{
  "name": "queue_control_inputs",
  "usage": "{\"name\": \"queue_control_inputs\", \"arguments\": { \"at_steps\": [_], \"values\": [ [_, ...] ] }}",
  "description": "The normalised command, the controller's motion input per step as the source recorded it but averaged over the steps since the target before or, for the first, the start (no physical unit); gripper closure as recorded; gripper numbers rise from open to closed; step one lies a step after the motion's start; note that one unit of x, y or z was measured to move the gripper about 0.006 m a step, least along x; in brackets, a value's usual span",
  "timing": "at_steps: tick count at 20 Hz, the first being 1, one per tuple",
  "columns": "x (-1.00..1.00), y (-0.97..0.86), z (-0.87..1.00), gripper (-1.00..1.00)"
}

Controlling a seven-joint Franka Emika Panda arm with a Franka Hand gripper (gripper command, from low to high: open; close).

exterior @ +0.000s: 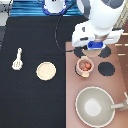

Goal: Take the lid off the pot, put the pot on the plate, and use the tool to push the pot to the front of the table.

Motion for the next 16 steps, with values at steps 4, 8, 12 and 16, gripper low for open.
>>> {"name": "queue_control_inputs", "arguments": {
  "at_steps": [4, 8, 12, 16],
  "values": [
    [-1.0, -0.12, -0.43, 1.0],
    [-1.0, -0.3, -0.52, 1.0],
    [-0.99, -0.44, -0.68, 1.0],
    [-0.73, -0.44, -0.74, 1.0]
  ]
}}
